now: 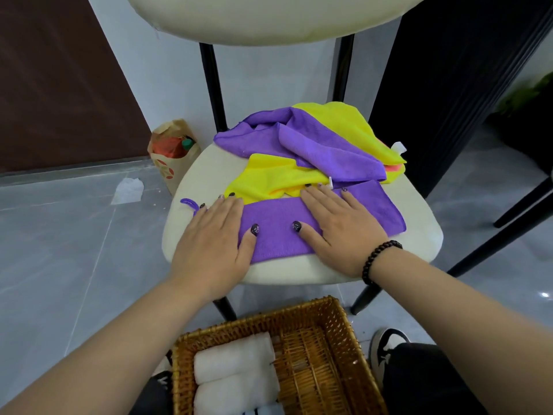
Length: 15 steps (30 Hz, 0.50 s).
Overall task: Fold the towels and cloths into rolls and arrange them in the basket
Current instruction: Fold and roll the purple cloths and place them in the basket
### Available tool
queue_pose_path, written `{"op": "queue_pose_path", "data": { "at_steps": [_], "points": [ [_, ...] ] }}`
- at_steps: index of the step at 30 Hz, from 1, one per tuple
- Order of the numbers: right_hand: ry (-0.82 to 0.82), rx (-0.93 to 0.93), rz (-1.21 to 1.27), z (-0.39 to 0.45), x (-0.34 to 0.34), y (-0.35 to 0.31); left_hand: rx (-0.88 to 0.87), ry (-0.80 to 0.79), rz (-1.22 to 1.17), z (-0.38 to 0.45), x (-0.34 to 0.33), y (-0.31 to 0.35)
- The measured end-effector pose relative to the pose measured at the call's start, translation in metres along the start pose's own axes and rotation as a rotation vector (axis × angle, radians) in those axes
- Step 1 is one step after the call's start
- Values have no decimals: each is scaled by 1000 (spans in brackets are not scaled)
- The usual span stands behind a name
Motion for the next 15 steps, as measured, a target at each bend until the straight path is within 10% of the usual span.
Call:
{"op": "queue_pose_path", "data": {
  "at_steps": [15],
  "points": [
    [-18,-226,177,-28,11,75,86,-146,-130,-3,-6,-18]
  ]
}}
Point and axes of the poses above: each hand's wrist, its own z-axis towards the middle knuckle, its own x-axis out of the back of the hand, y = z × x, the point moved 10 cm from there along z, towards the middle knuckle, and after that the axes turned 4 degrees about z, right-handed, at the moved point
